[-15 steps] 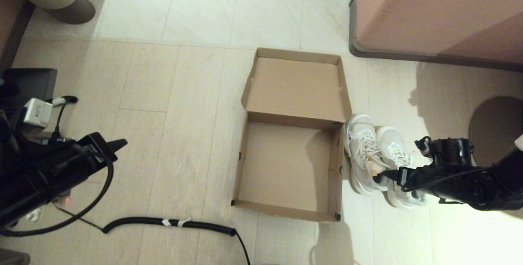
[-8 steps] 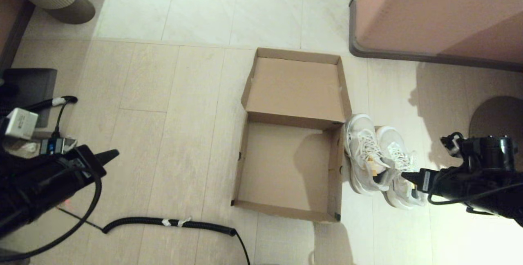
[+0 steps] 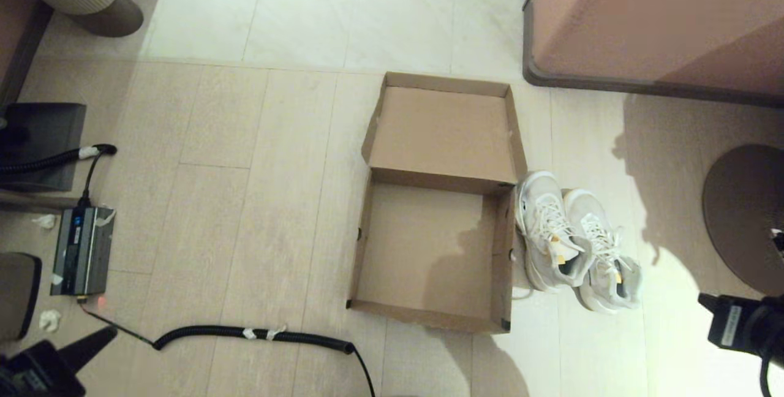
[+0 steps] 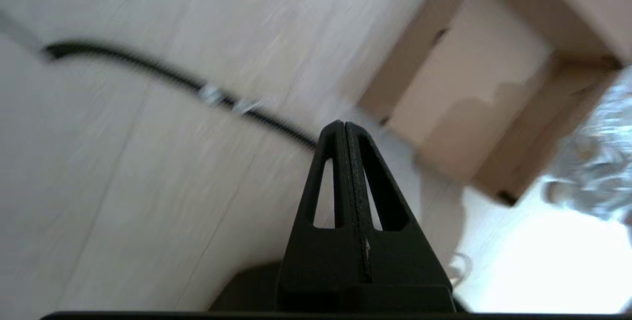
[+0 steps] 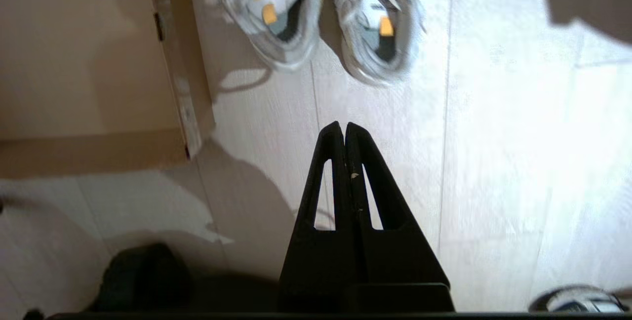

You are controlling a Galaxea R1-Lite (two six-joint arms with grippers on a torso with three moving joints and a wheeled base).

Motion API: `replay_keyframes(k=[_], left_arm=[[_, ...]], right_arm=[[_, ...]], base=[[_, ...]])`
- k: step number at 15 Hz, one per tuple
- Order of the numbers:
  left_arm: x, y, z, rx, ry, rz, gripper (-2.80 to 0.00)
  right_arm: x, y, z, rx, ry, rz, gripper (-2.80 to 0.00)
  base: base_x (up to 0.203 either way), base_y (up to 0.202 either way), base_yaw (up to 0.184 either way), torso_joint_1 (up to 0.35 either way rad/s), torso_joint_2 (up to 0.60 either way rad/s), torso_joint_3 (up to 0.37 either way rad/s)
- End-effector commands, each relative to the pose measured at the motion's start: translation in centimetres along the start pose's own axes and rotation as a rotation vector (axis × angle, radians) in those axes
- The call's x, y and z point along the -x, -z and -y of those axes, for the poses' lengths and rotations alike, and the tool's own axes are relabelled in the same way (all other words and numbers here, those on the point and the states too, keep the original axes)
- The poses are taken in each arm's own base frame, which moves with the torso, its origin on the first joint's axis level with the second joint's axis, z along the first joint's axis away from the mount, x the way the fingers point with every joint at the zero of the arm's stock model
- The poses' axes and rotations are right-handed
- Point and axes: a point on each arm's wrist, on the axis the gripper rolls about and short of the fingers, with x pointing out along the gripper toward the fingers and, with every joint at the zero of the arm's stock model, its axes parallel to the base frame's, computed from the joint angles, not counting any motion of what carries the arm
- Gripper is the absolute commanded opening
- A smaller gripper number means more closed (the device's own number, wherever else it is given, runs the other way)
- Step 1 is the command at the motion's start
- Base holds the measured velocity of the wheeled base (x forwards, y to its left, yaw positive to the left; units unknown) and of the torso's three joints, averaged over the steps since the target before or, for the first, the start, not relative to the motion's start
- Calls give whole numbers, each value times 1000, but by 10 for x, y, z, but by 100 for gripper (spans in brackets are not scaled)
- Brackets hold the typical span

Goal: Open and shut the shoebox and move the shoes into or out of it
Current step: Put the shoes into the shoe box

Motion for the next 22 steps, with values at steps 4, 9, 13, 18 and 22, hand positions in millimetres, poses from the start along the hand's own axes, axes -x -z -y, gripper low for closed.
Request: replay_keyframes(k=[4, 9, 13, 18, 22], left_arm=[[16, 12, -10, 23, -28, 61, -280], [2, -8, 2, 20, 14, 24, -280], [-19, -42, 21, 20, 84, 40, -280], [-30, -57, 32, 14, 119, 43, -280], [-35, -52, 30, 17, 104, 16, -280]], right_arm=[[46, 14, 12, -77, 18, 19, -280], [-42, 3, -8, -94, 78, -180, -280], [-115, -8, -25, -74, 75, -168, 0], [-175, 0, -29, -73, 86, -157, 0], [-219, 23, -13, -81, 91, -165, 0]], base=[[0, 0, 0, 0, 0, 0], [0, 0, 0, 0, 0, 0], [0, 0, 0, 0, 0, 0], [0, 0, 0, 0, 0, 0], [0, 0, 0, 0, 0, 0]])
